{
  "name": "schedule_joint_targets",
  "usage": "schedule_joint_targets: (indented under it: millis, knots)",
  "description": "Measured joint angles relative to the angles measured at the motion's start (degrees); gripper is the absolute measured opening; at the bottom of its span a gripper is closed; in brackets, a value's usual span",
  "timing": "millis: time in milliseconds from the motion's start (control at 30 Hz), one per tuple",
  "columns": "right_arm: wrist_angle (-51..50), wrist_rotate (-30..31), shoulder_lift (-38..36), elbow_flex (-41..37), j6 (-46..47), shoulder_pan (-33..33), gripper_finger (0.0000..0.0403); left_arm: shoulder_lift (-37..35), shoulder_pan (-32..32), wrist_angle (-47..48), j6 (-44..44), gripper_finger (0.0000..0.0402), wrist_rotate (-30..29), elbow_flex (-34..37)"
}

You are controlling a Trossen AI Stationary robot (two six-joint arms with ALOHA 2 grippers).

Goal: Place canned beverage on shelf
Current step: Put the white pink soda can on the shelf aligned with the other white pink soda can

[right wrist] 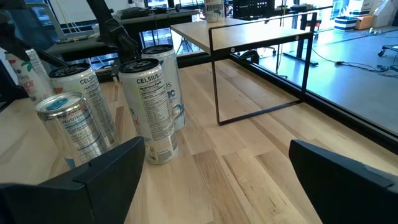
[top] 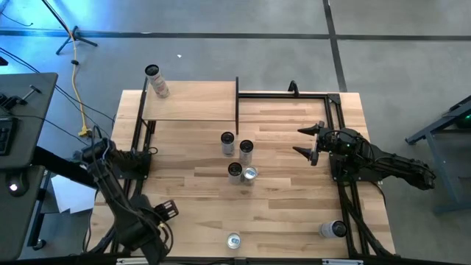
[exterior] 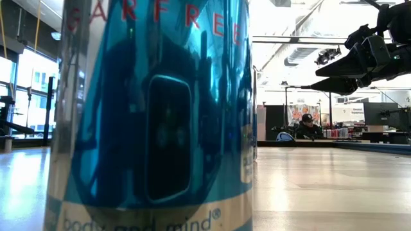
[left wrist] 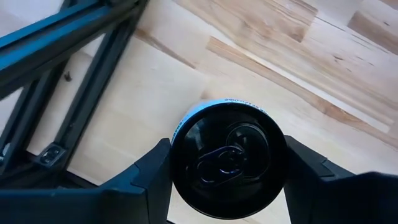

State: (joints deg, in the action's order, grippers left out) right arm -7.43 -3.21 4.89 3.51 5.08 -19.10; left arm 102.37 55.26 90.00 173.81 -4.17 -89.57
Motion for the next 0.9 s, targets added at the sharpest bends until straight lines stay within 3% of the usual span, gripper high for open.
schedule_joint_targets:
  millis: [533, 900]
  knots:
    - [0.0, 0.0, 0.0, 0.0, 0.0, 0.0, 0.0387, -5.6, -14.6, -0.1, -28.3, 0.0189, -9.8, 6.5]
    - [0.0, 0.0, 0.0, 0.0, 0.0, 0.0, 0.0387, -13.5, -26.2, 0.1, -44.8, 0.0189, -16.7, 13.2]
